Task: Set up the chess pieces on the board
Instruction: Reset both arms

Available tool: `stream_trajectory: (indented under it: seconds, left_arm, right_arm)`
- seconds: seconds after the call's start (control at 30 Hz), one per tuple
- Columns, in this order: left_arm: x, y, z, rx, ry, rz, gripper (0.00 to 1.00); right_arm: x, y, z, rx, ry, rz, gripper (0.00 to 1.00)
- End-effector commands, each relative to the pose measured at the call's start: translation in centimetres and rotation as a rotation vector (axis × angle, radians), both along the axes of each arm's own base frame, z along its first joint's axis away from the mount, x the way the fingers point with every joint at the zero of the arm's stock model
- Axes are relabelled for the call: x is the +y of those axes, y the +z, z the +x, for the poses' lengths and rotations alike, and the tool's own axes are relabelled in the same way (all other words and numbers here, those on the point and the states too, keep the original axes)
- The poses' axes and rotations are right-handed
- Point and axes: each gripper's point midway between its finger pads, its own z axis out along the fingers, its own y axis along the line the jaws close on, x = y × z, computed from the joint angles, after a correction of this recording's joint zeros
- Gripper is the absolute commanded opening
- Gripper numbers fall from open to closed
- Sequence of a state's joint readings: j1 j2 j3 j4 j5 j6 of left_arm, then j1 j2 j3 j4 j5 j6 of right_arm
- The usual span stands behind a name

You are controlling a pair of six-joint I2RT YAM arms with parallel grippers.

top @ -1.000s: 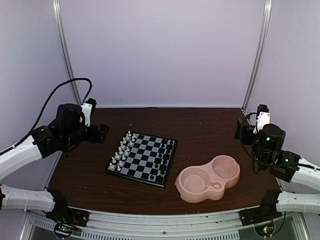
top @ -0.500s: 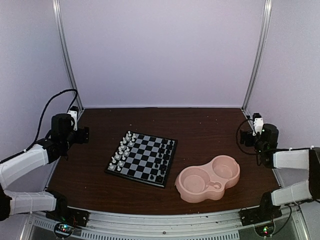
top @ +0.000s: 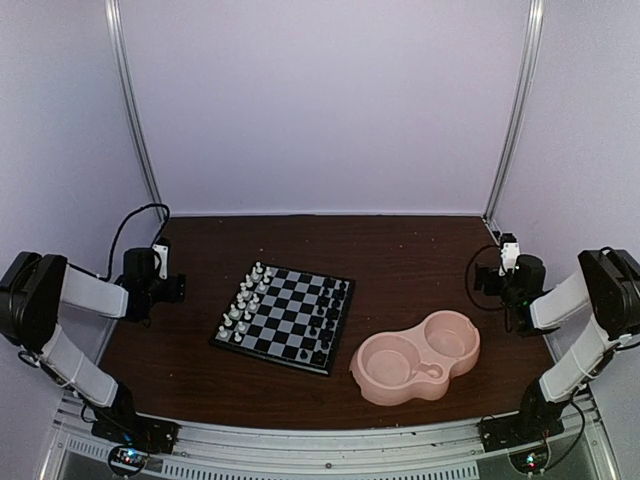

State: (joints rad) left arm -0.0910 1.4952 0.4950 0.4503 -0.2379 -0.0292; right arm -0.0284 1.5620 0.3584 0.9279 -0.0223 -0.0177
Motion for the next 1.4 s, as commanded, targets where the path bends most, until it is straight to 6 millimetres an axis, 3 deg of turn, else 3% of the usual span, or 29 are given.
stream_trajectory:
  seconds: [0.0,0.1,0.17,0.2,0.63,0.83,1.37]
  left_arm:
    - [0.2,1.4,1.5,-0.122,-0.04,-0.077,0.91]
    - [0.3,1.3,0.9,-0.145,-0.056,-0.112,0.96]
    - [-1.3,1.6,0.6,-0.223,-0.156,-0.122,0.96]
    - [-1.4,0.8,0.3,-0.193,-0.159,-0.127,0.94]
    - [-1.2,1.1,0.4,-0.199,-0.153,-0.117,0.98]
    - [-1.2,1.1,0.4,-0.2,-0.156,-0.116,0.98]
    - [-1.2,1.1,0.4,-0.2,-0.156,-0.115,0.98]
  right_arm:
    - [-0.4,1.9,0.6,-0.075,-0.022,0.009,1.0]
    - [-0.4,1.9,0.6,-0.075,-0.023,0.011,1.0]
    - [-0.4,1.9,0.6,-0.075,-0.023,0.01,1.0]
    - [-0.4,1.9,0.5,-0.076,-0.023,0.01,1.0]
    - [-0.6,1.9,0.6,-0.072,-0.041,-0.001,1.0]
    - [1.0,1.7,1.2,-0.043,0.037,-0.028,1.0]
    - [1.0,1.8,1.2,-0.044,0.036,-0.028,1.0]
